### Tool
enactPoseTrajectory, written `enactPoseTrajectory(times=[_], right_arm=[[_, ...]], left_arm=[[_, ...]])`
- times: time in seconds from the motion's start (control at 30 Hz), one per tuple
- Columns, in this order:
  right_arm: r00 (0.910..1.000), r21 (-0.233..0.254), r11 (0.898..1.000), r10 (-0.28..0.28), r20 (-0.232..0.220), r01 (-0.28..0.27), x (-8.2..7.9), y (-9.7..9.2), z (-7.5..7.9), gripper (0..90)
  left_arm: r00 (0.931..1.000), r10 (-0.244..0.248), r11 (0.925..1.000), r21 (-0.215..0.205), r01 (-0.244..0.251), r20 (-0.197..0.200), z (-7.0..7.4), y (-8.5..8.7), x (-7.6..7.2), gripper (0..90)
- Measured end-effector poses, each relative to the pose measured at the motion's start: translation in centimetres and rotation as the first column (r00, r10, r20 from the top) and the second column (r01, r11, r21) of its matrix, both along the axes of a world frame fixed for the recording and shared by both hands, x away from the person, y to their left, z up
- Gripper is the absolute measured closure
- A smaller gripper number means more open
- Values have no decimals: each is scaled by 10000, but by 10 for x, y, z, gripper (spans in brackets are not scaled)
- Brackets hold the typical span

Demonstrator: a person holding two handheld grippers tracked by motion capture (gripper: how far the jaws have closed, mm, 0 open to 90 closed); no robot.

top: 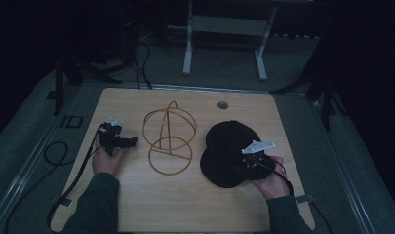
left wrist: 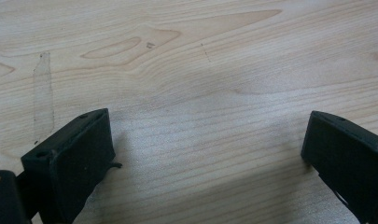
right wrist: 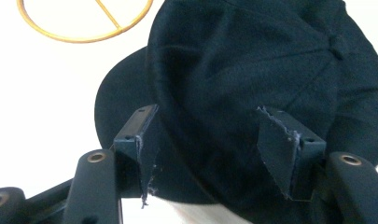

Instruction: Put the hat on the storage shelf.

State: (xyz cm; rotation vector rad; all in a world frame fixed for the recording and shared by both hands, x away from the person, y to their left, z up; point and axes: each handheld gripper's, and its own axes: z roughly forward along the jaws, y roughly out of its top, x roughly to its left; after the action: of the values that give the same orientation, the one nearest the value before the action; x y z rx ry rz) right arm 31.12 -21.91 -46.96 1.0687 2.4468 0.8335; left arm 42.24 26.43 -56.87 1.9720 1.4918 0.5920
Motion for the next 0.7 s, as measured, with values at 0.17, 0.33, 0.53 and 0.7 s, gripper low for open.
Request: enactPoseTrajectory(times=[0.17,0.33,0.53,0.7], right_arm=[[9997,-198,9997,158,-164,-162,9,7,-3,426],[9990,-383,9987,309,-323,-321,17,15,-6,436],[9948,-509,9962,664,-769,-704,30,29,-10,419],[9888,-776,9916,942,-1159,-1035,39,39,-15,418]], left_arm=[[10000,2,10000,-3,-2,-1,0,0,0,19],[10000,2,10000,-4,-2,-1,0,0,0,19],[10000,10,10000,-13,-10,7,0,0,1,19],[10000,10,10000,-18,-10,18,0,0,1,19]])
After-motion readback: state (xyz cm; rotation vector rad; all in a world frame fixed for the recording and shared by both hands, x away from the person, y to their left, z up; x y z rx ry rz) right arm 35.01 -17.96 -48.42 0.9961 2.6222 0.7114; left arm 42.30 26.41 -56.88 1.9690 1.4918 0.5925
